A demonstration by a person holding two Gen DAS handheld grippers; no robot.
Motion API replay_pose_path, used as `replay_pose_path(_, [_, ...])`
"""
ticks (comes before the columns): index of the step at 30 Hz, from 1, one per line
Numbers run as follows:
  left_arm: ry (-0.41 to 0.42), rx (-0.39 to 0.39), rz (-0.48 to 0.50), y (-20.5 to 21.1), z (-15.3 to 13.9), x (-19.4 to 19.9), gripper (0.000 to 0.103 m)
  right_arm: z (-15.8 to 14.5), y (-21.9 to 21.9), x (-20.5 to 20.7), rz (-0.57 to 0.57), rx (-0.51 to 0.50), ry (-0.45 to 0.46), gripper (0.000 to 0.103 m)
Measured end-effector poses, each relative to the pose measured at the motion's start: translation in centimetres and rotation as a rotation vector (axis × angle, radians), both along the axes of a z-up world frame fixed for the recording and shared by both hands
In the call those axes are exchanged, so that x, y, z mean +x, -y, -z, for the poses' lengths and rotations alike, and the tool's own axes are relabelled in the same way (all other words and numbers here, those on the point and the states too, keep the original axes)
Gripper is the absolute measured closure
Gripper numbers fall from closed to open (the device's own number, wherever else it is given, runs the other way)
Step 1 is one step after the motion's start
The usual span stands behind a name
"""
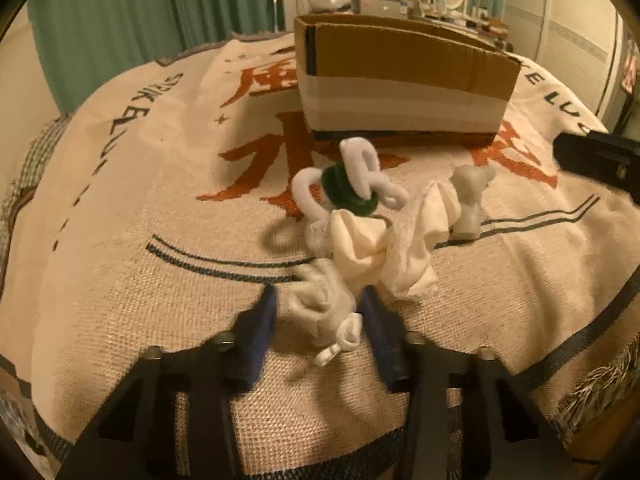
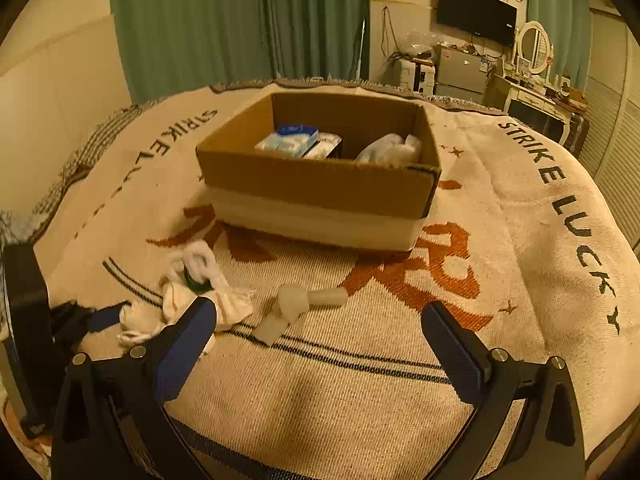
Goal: Organize soft objects
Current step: 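Grasp the white sock bundle with the left gripper while the right gripper grasps the lace cloth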
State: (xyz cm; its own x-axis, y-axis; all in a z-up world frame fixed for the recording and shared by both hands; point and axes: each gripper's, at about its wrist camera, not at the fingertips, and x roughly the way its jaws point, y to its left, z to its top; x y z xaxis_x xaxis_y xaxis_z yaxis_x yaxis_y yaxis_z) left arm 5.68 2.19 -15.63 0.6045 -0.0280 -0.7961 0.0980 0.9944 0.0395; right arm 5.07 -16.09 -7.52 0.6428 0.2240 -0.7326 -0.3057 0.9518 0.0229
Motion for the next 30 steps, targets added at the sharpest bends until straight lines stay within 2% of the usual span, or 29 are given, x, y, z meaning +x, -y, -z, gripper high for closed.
replay_pose_path(4, [0.003, -0.029, 0.012, -0.3, -0.7, -0.4, 0.079, -0.1, -0.3, -0.4, 0.002, -0.015, 0.005, 0.000])
replay_pose_path(8, [0.062, -0.051, 0.010, -1.6, -3.1, -1.2, 0.079, -0.8, -0.8, -1.0, -0.007, -0.012, 0.021, 0.000])
replay_pose_path(11, [0.132, -0.025, 0.022, -2.5, -5.4, -1.5, 0.079, -0.8, -1.6, -1.3, -0.029, -0.020, 0.024, 0.000])
replay_pose_path(14, [0.161, -0.004, 0.031, -3.7, -6.7, -0.7, 0.079, -0.1, -3.2, -1.1, -0.059, -0.025, 0.005, 0.000])
replay_pose_path(18, [0.155, 0.032, 0.035, -4.7, -6.5, 0.1, 0.079, 1.9, -6.1, -0.8, -0.105, -0.059, -0.024, 0.000])
replay_pose_path(23, [0.114, 0.011, 0.034, -5.4, -5.2, 0.8, 0.079, 4.8, -9.4, -0.1, -0.163, -0.055, -0.093, 0.000])
replay_pose_path(26, [0.089, -0.012, 0.029, -5.8, -4.5, 1.0, 0.079, 5.8, -10.2, 0.4, -0.166, -0.063, -0.105, 0.001])
replay_pose_path(27, [0.087, -0.015, 0.026, -5.9, -4.4, 1.1, 0.079, 6.1, -10.3, 0.6, -0.164, -0.058, -0.114, 0.005])
replay_pose_path(30, [0.086, -0.018, 0.027, -5.8, -4.3, 1.0, 0.079, 6.6, -10.0, 1.1, -0.146, -0.023, -0.141, 0.029])
